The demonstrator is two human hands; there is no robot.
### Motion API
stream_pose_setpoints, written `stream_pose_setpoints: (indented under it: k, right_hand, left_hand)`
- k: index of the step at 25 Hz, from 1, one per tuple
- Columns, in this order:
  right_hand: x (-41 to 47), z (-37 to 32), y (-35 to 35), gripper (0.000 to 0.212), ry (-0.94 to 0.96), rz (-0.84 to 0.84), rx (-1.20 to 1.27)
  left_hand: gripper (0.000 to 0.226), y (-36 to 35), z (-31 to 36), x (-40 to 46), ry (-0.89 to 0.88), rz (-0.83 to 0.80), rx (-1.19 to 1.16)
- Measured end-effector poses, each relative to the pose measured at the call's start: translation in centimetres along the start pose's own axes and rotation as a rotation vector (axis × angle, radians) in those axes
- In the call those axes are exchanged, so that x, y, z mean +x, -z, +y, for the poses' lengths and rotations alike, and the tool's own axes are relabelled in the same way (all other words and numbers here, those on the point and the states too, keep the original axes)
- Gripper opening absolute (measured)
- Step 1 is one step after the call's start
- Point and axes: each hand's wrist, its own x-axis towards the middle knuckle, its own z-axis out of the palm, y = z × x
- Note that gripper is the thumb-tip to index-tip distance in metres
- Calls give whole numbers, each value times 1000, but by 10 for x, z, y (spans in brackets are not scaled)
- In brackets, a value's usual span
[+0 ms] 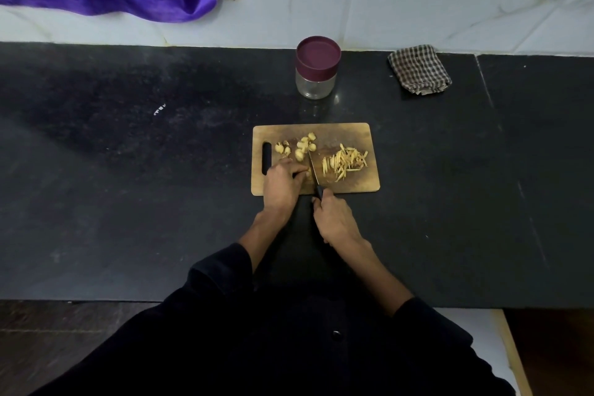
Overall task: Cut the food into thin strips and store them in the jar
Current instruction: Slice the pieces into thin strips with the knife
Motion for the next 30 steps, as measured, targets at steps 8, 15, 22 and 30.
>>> stream_pose_setpoints:
  k: [8, 15, 22, 30]
  right_hand:
    - [-21, 19, 0, 27, -54, -45, -74]
    - [-14, 12, 6, 27, -47, 2, 25]
    - [-8, 0, 4, 29, -19, -23, 9]
    - [-5, -3, 4, 20, 12, 1, -1]
  left_hand:
    - [17, 0, 2, -1, 11, 10, -2]
    - [18, 1, 1, -4, -25, 3, 25]
    - [22, 0, 0, -5, -43, -10, 68]
    - [22, 1, 1, -4, -47, -10, 55]
